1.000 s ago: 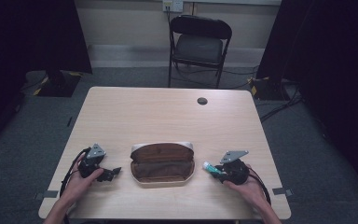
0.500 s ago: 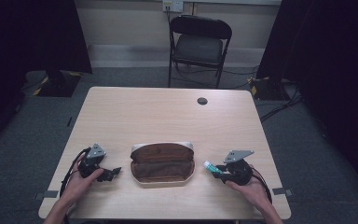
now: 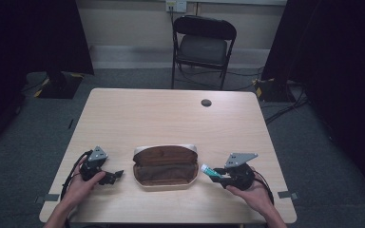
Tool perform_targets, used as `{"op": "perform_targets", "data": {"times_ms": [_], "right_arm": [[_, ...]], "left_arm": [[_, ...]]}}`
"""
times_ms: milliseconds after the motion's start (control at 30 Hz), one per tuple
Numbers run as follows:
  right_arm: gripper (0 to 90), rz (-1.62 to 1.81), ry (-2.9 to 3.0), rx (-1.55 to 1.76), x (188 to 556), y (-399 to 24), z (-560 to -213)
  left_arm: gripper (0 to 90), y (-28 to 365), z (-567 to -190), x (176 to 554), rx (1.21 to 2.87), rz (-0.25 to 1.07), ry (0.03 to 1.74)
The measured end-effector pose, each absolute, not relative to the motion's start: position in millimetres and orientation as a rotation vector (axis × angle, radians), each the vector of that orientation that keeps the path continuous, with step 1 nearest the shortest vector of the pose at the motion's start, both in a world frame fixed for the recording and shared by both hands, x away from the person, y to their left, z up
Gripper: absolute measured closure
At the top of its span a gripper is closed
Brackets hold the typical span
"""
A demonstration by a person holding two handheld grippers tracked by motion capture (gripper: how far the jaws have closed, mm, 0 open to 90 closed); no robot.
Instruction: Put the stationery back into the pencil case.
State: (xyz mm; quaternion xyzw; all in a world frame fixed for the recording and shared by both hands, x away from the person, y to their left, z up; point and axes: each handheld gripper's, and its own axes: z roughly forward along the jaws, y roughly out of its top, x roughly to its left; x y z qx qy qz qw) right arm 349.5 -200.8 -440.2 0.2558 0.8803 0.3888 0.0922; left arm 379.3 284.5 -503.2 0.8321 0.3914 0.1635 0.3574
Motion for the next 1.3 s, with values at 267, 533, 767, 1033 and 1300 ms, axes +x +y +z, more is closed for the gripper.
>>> {"op": "perform_targets", "data": {"times_ms": [267,533,767,1033,1300], "right_arm": [[66.2,1.190,2.636,0.681,351.0,-178.2,-432.5],[66.2,1.204,2.645,0.609,351.2,-158.8,-428.8],[66.2,1.201,2.665,0.539,356.9,-137.4,-425.1],[66.2,1.256,2.664,0.465,359.7,-112.1,-419.4],[66.2,1.252,2.668,0.438,367.0,-92.8,-417.7]], "left_arm": [[3.8,284.4,-503.2,379.3,2.148,0.422,1.011],[3.3,285.0,-503.0,380.3,2.153,0.414,1.005],[3.3,285.0,-503.1,380.3,2.153,0.413,1.003],[3.3,285.0,-503.1,380.3,2.153,0.413,1.003],[3.3,285.0,-503.1,380.3,2.153,0.413,1.004]]}}
